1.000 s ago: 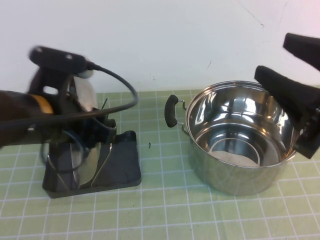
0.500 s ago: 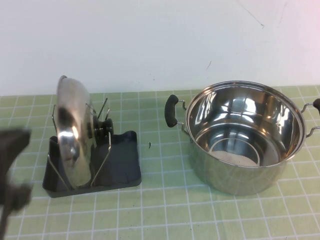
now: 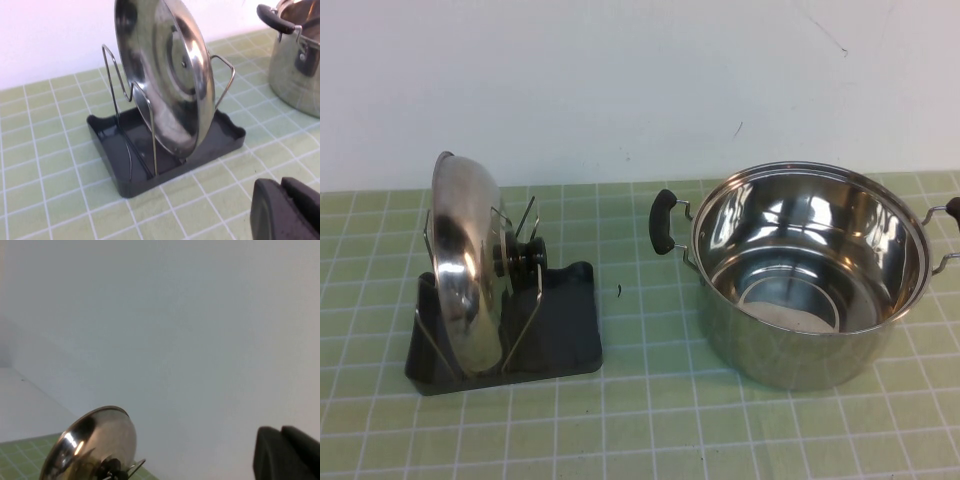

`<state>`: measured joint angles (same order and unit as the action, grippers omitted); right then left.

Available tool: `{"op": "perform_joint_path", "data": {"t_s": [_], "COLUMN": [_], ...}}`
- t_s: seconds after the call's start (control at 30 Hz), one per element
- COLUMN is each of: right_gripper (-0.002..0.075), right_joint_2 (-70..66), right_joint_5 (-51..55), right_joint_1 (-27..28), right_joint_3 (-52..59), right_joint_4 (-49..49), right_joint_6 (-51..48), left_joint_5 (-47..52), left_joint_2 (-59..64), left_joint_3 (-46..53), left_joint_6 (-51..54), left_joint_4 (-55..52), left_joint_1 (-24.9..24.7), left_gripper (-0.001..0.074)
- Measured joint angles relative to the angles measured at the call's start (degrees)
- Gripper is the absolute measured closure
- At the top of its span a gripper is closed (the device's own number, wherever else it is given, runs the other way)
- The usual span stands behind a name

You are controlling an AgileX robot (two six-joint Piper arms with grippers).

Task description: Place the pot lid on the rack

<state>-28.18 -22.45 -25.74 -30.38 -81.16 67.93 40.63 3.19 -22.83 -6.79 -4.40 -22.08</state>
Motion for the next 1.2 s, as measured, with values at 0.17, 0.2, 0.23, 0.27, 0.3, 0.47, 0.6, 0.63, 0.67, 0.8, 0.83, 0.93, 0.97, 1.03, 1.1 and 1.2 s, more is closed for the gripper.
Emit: {"op": "perform_joint_path", "data": {"t_s": [0.17,0.2,0.23,0.27,0.3,0.47,0.6,0.63,0.67,0.8,0.83,0.93,0.97,1.03,1.1,1.2], "right_gripper": [0.0720,0.0722,0.0725,0.0726,0.0726,0.0727,0.0727,0.0727,0.0727,0.0727,0.0727,0.0727,0.0727,0.0727,0.0727,0.0727], "right_joint_2": [3.65,4.10,4.54,4.65,4.65,4.65,4.74,4.74,4.74,4.74,4.74,4.87,4.87,4.87,4.87,4.87], "right_joint_5": [2.47,3.76,5.20,6.26,7.59,9.95,9.95,9.95,9.95,9.95,9.95,12.31,14.17,19.72,24.26,29.19], "right_joint_1": [0.00,0.00,0.00,0.00,0.00,0.00,0.00,0.00,0.00,0.00,0.00,0.00,0.00,0.00,0.00,0.00], "right_joint_3": [1.17,1.17,1.17,1.17,1.17,1.17,1.17,1.17,1.17,1.17,1.17,1.95,2.48,4.21,6.10,9.37], "right_joint_4": [-1.11,-1.21,-1.21,-1.21,-1.21,-2.26,-2.99,-3.30,-3.91,-7.49,-8.68,-11.16,-11.72,-13.01,-13.55,-13.77], "right_joint_6": [0.87,0.87,0.98,1.09,1.11,1.24,1.24,1.24,1.24,1.24,1.24,2.62,2.88,3.38,3.73,3.86], "left_joint_5": [-0.97,-1.08,-1.22,-1.22,-1.22,-1.43,-1.43,-1.43,-1.43,-1.43,-1.43,-1.43,-1.43,-1.43,-1.43,-1.43], "left_joint_2": [-3.90,-4.05,-4.03,-4.03,-4.03,-4.03,-4.03,-4.03,-4.03,-4.03,-4.03,-4.03,-4.03,-4.03,-4.03,-4.03], "left_joint_3": [1.43,1.43,1.56,1.56,1.56,1.63,1.63,1.63,1.63,1.63,1.63,1.63,1.63,1.63,1.63,1.63], "left_joint_6": [0.00,0.00,0.00,0.00,0.00,0.00,0.00,0.00,0.00,0.00,0.00,0.00,0.00,0.00,0.00,0.00], "left_joint_4": [0.00,0.00,0.00,0.00,0.00,0.00,0.00,0.00,0.00,0.00,0.00,0.00,0.00,0.00,0.00,0.00], "left_joint_1": [0.00,0.00,0.00,0.00,0.00,0.00,0.00,0.00,0.00,0.00,0.00,0.00,0.00,0.00,0.00,0.00], "left_gripper": [0.0736,0.0736,0.0736,0.0736,0.0736,0.0736,0.0736,0.0736,0.0736,0.0736,0.0736,0.0736,0.0736,0.0736,0.0736,0.0736]}}
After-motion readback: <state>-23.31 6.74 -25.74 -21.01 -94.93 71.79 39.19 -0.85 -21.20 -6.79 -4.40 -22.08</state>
